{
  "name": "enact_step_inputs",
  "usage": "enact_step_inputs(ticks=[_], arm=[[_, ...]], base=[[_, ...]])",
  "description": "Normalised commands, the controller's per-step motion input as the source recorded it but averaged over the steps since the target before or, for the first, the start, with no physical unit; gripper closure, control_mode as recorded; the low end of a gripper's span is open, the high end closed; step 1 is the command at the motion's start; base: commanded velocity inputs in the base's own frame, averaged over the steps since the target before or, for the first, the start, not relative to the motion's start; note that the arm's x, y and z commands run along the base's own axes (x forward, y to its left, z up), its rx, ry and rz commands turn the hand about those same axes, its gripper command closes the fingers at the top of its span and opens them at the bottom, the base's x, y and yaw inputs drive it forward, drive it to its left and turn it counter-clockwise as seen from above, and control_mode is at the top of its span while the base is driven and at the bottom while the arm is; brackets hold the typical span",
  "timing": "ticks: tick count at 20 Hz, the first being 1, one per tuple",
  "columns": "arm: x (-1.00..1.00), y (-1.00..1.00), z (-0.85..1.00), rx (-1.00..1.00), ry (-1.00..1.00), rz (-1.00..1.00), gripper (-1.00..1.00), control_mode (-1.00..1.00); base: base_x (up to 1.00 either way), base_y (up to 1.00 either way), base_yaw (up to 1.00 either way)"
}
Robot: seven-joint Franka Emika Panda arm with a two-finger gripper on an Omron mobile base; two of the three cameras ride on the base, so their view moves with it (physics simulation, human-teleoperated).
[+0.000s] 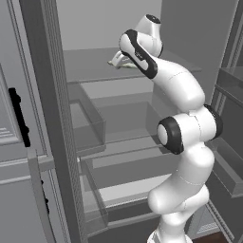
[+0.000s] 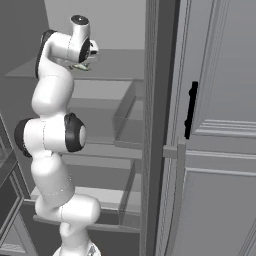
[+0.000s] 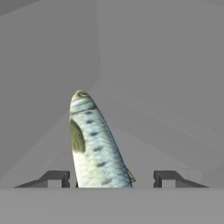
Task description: Place one broccoli and one fish in each tupperware on the nearby counter, to pack two identical lunches.
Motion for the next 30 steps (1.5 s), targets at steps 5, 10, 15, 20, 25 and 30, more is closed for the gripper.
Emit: enact_step_inputs(ticks=[5, 10, 15, 20, 25, 30], arm=[[-0.02, 0.00, 0.00, 0.00, 0.00, 0.00, 1.00, -1.00], [-0.75, -0.01, -0.06, 0.00, -0.17, -0.09, 1.00, -1.00], [-0.99, 0.00, 0.00, 0.00, -0.26, -0.22, 1.00, -1.00], [-0.98, -0.16, 0.06, 0.00, -0.04, -0.25, 1.00, -1.00], [-1.00, -0.46, 0.08, 0.00, 0.20, -0.21, 1.00, -1.00], [-1.00, -0.46, -0.15, 0.00, 0.37, -0.18, 1.00, -1.00]], base=[[0.00, 0.00, 0.00], [0.00, 0.00, 0.00], [0.00, 0.00, 0.00], [0.00, 0.00, 0.00], [0.00, 0.00, 0.00], [0.00, 0.00, 0.00]])
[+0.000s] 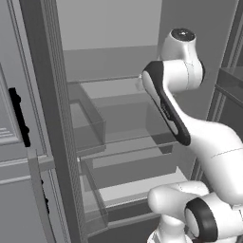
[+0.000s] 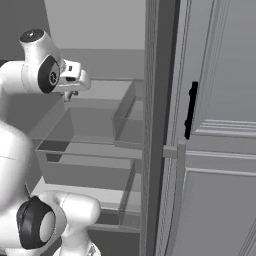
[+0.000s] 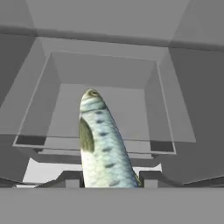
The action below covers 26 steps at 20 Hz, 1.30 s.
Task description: Place one broccoli and one fish in each tupperware on the nearby counter, to pack two identical lunches.
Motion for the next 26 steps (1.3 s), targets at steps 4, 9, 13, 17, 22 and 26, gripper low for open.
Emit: enact_step_inputs(ticks=[4, 9, 13, 17, 22, 26], arm=[[-0.99, -0.49, -0.61, 0.00, 0.29, -0.14, 1.00, -1.00], [-0.66, -0.15, -0.85, 0.00, 0.24, -0.09, 1.00, -1.00], [-0.35, 0.00, -0.84, 0.00, 0.25, 0.00, 1.00, -1.00], [-0.38, 0.00, -0.66, 0.05, 0.10, 0.00, 1.00, -1.00], [-0.39, -0.01, -0.23, 0.03, 0.03, 0.00, 1.00, -1.00], [-0.24, 0.00, -0.01, 0.00, 0.01, -0.01, 1.00, -1.00]], base=[[0.00, 0.00, 0.00], [0.00, 0.00, 0.00], [0.00, 0.00, 0.00], [0.00, 0.00, 0.00], [0.00, 0.00, 0.00], [0.00, 0.00, 0.00]])
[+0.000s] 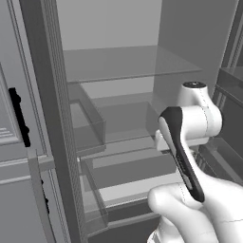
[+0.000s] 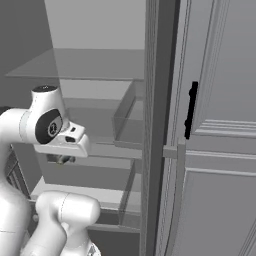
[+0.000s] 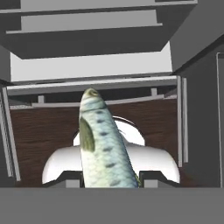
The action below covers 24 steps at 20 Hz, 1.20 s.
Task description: Place one broccoli and one fish in each tupperware on the nearby counter, to pack two identical lunches.
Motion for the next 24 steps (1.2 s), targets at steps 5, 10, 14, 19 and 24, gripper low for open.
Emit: enact_step_inputs(ticks=[5, 10, 14, 19, 24], arm=[[-0.11, 0.00, 0.00, 0.00, 0.00, 0.00, 1.00, 1.00], [0.00, 0.00, 0.00, 0.00, 0.00, 0.00, 1.00, 1.00], [0.00, 0.00, 0.00, 0.00, 0.00, 0.00, 1.00, 1.00], [0.00, 0.00, 0.00, 0.00, 0.00, 0.00, 1.00, 1.00], [0.00, 0.00, 0.00, 0.00, 0.00, 0.00, 1.00, 1.00]], base=[[-0.80, -0.03, -0.05], [-1.00, 0.00, -0.06], [-1.00, 0.00, -0.02], [-0.95, 0.43, 0.06], [-0.69, 0.96, 0.56]])
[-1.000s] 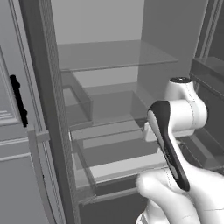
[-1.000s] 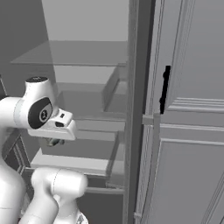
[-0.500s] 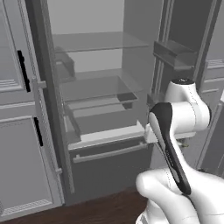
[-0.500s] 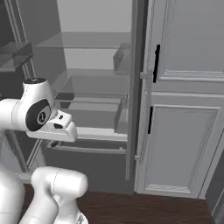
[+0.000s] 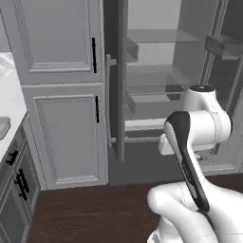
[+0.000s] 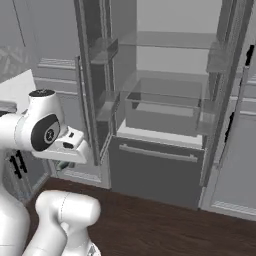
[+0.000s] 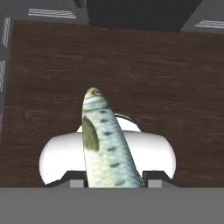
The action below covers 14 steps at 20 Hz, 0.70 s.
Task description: Place one broccoli and one fish in each tupperware on the nearby counter, to pack two identical lunches.
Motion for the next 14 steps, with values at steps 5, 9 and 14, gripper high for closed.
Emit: enact_step_inputs(ticks=[5, 9, 14], arm=[[0.00, 0.00, 0.00, 0.00, 0.00, 0.00, 1.00, 1.00], [0.00, 0.00, 0.00, 0.00, 0.00, 0.00, 1.00, 1.00], [0.00, 0.00, 0.00, 0.00, 0.00, 0.00, 1.00, 1.00]], base=[[-0.38, 0.99, 0.76], [0.23, 0.36, 0.44], [0.95, 0.18, 0.02]])
